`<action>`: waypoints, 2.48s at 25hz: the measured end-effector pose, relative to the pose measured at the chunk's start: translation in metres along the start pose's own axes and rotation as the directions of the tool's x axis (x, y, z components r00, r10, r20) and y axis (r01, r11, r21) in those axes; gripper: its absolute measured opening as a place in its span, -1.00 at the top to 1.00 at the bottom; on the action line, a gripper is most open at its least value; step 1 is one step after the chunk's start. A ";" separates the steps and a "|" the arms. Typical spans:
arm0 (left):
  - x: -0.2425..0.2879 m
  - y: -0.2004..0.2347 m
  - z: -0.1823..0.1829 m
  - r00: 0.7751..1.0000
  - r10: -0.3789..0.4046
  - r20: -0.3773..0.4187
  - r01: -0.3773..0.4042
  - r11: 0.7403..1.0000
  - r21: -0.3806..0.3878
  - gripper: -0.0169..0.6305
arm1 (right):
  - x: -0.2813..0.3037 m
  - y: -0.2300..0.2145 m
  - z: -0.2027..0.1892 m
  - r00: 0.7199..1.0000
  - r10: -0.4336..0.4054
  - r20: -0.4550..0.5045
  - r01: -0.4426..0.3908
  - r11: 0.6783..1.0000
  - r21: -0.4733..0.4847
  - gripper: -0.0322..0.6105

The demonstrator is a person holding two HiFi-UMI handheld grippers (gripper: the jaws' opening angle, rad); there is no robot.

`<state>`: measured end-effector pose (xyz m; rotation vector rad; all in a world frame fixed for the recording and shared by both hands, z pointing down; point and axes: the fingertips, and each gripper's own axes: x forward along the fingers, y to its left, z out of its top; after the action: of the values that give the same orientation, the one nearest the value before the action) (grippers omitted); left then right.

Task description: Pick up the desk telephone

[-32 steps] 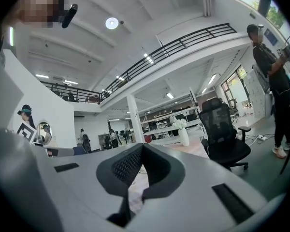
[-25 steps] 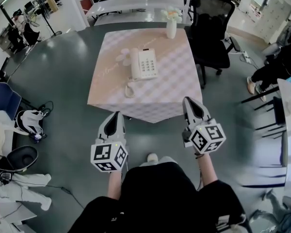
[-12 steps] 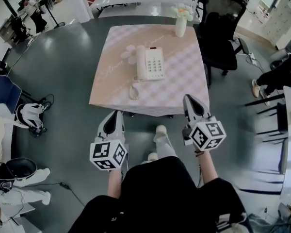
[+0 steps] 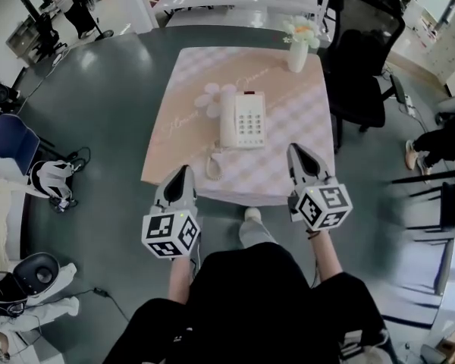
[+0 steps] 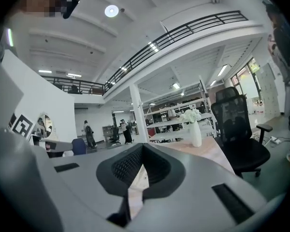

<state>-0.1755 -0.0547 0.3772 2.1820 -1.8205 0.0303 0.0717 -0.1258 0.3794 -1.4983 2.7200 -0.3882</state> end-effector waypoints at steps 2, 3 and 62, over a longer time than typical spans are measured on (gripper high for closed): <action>0.016 0.002 0.005 1.000 0.009 0.001 -0.009 1.000 -0.002 0.95 | 0.014 -0.013 0.004 1.000 0.004 -0.002 -0.004 1.000 -0.002 0.92; 0.023 0.002 0.007 1.000 0.013 0.000 -0.013 1.000 -0.004 0.95 | 0.020 -0.018 0.005 1.000 0.005 -0.004 -0.005 1.000 0.002 0.92; 0.293 0.018 -0.146 0.717 -0.420 -0.556 0.165 0.878 -0.449 -0.03 | 0.241 -0.105 -0.164 0.829 0.275 -0.487 0.028 0.849 0.528 0.15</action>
<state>-0.1097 -0.3030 0.5809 1.8409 -0.9788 0.3025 0.0073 -0.3456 0.5872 -1.1611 2.6941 -1.6243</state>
